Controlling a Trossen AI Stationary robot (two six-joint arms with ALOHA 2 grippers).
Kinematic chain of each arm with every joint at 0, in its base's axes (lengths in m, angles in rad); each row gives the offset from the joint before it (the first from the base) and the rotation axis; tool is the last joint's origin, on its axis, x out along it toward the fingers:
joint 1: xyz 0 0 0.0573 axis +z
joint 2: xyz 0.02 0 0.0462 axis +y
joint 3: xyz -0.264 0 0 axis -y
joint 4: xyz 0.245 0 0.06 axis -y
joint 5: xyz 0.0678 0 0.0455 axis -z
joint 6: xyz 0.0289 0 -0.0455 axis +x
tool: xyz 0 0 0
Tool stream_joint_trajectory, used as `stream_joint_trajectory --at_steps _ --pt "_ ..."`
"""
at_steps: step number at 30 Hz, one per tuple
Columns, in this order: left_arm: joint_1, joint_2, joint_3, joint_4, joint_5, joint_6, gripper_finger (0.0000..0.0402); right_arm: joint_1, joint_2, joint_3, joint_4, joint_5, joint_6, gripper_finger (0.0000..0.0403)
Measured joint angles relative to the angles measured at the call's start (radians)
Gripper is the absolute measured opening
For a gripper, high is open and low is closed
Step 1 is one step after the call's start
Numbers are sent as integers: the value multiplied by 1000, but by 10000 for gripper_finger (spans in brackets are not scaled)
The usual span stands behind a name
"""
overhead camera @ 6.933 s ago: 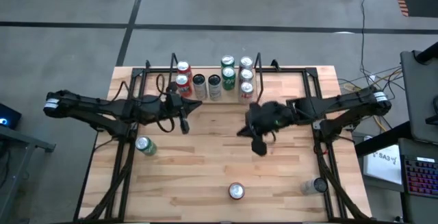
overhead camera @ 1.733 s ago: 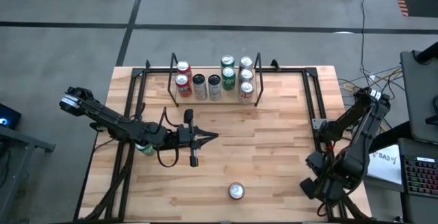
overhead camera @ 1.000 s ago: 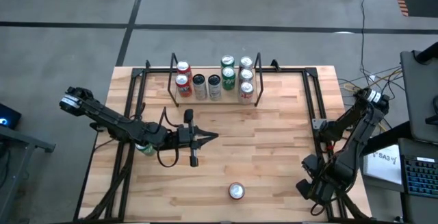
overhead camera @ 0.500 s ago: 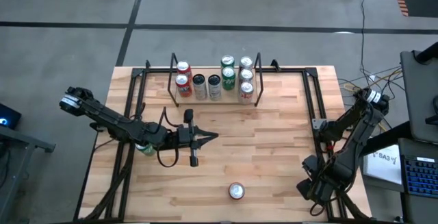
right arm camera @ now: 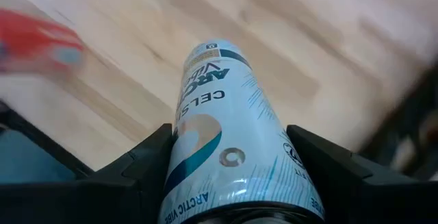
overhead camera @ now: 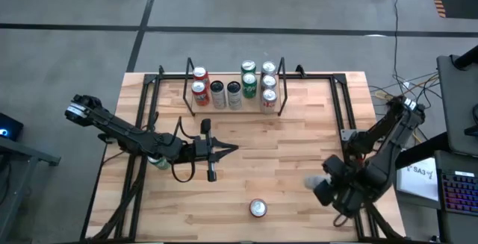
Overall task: Sort soda cans
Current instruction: Put the white blue soda can on the shelf and align it with the other white blue soda can
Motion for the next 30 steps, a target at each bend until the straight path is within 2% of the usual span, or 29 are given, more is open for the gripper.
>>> stream_joint_trajectory --at_steps 8,11,14,17,22,26,30 --pt "3 0 0 -55 -2 3 0 -208 0 120 -3 195 -452 236" --pt "28 -9 0 -153 -3 -28 0 -296 0 148 -1 242 -630 236" --pt "75 -38 0 -289 20 -68 0 -391 0 166 44 245 -814 236" --pt "124 -58 0 -401 125 -53 0 -482 0 172 140 242 -993 236" --pt "211 -73 0 -456 356 30 0 -634 0 172 276 189 -1230 236" --pt "300 -78 -12 -502 554 68 0 -733 0 172 322 146 -1337 236" --pt "381 -78 -16 -505 688 69 0 -805 2 171 340 113 -1385 236"
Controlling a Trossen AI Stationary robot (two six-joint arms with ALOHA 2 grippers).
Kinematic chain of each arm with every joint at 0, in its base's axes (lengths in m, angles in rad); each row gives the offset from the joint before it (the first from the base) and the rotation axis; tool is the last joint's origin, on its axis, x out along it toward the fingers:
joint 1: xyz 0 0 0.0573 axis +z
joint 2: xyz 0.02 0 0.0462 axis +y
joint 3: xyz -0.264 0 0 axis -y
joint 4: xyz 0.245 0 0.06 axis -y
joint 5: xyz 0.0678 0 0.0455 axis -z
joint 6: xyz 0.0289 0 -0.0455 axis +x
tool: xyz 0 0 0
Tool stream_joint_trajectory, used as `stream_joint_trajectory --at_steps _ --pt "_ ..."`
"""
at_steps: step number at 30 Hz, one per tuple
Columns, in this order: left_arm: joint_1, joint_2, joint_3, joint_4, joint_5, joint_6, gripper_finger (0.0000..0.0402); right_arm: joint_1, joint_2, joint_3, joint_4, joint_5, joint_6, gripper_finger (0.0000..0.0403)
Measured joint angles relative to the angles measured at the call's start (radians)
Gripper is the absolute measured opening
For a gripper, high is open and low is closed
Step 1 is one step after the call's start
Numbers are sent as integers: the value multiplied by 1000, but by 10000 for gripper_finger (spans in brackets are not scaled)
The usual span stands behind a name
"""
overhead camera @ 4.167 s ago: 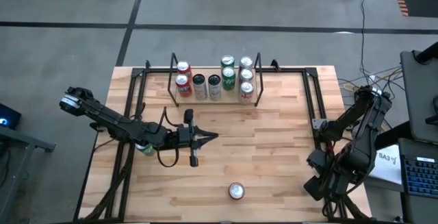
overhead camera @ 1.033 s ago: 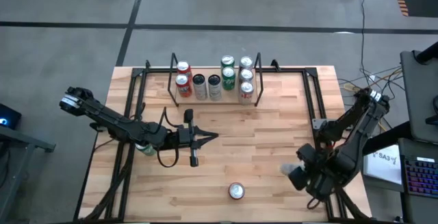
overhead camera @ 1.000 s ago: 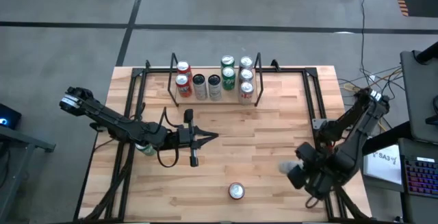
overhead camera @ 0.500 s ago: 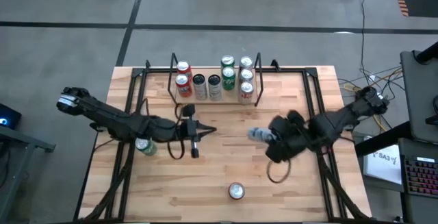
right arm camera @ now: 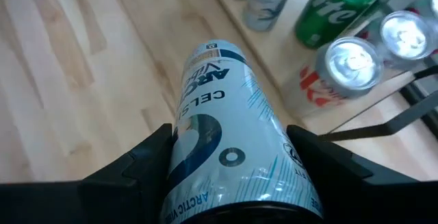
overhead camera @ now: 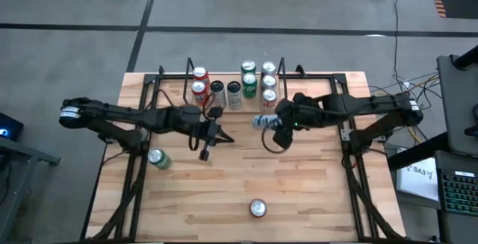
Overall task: Sort soda cans
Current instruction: Put the white blue soda can on the shelf and align it with the other white blue soda can
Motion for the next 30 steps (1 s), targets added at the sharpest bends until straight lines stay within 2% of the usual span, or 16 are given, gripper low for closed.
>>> stream_joint_trajectory --at_steps 3,9,12,23,30 --pt "25 -1 0 41 44 -33 0 -26 5 -5 16 1 -41 236" --pt "25 20 0 169 48 -133 0 -30 36 -6 77 -9 -171 236" --pt "25 32 -1 176 49 -158 0 -28 60 -10 101 -8 -217 236" --pt "29 -40 -2 -113 50 -128 0 -28 160 -18 193 -9 -308 236" --pt "29 -80 -2 -232 -119 -161 0 -28 224 6 247 -8 -315 236"
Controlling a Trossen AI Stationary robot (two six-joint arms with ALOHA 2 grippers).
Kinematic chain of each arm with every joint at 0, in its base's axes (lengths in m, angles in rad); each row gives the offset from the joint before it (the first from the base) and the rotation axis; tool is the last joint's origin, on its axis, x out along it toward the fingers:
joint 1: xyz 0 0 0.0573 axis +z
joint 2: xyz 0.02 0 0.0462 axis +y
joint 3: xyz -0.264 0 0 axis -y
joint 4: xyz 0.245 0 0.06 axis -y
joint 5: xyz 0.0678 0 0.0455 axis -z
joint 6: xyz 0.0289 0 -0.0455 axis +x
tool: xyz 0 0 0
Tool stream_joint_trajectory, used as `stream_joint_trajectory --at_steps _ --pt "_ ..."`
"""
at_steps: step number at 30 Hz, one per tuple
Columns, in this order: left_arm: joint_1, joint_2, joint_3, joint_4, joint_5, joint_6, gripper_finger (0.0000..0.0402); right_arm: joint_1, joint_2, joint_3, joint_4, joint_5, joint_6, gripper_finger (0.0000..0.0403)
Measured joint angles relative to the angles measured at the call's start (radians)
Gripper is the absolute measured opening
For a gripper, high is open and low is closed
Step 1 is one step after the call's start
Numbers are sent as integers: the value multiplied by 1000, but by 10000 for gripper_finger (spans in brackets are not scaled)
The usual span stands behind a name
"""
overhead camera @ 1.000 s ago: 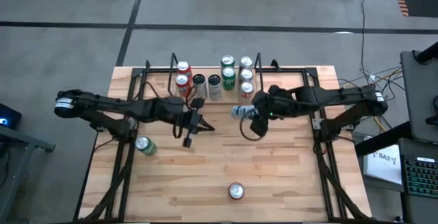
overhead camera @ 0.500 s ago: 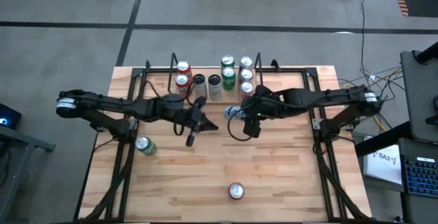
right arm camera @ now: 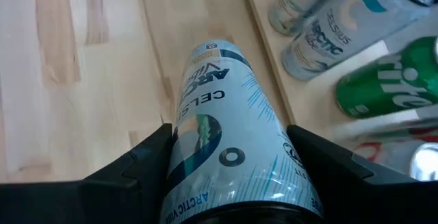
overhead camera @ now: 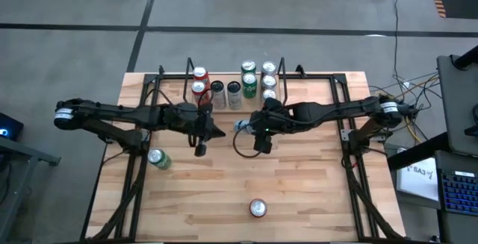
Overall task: Sort soda cans
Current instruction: Put the white blue soda can on the shelf and align it with the other white blue soda can
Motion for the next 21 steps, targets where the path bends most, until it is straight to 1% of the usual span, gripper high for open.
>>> stream_joint_trajectory --at_steps 3,5,9,12,17,21 --pt "1 6 0 12 -18 -7 4 0 25 23 14 0 -2 236" --pt "1 15 0 28 -18 -13 14 0 40 39 27 0 -5 236" --pt "-1 18 0 27 -18 -19 55 0 69 68 22 0 -28 236" --pt "-1 18 0 27 -19 -19 106 0 77 85 24 0 -52 236" --pt "-1 18 0 27 -28 -20 213 -2 74 87 34 7 -62 236" --pt "-1 18 0 27 -142 -55 289 -2 72 87 57 8 -77 236"
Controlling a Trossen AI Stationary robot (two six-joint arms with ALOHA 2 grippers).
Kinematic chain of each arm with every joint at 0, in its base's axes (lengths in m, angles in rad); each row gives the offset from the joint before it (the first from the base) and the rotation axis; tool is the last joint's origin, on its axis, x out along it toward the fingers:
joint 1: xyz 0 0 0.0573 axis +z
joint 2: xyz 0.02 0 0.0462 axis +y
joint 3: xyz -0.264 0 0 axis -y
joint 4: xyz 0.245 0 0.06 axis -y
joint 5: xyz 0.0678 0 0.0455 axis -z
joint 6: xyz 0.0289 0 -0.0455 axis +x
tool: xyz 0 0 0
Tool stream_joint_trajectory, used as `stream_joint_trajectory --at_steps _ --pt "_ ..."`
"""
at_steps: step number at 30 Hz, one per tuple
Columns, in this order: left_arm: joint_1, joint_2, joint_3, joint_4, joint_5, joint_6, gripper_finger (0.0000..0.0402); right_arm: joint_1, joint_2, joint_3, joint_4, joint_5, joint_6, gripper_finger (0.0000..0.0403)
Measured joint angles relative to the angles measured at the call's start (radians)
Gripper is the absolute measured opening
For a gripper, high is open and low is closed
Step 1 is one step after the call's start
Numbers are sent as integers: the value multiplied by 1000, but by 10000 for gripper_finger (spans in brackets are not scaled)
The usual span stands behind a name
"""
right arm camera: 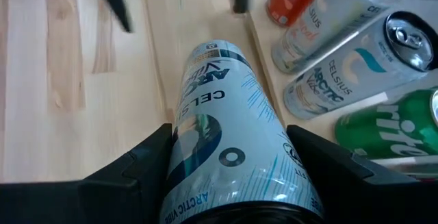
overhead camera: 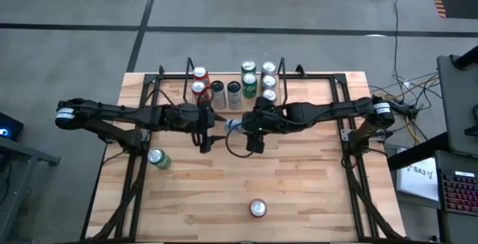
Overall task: Sort soda cans
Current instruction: Put the white blue soda can on the shelf and align it with the other white blue soda can
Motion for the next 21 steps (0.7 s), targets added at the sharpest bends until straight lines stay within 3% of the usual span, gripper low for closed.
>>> stream_joint_trajectory --at_steps 6,21 --pt "-3 0 0 0 -34 -18 345 0 2 0 18 0 -10 236" --pt "-2 4 -20 37 -19 -43 340 0 4 10 102 -5 -78 236"
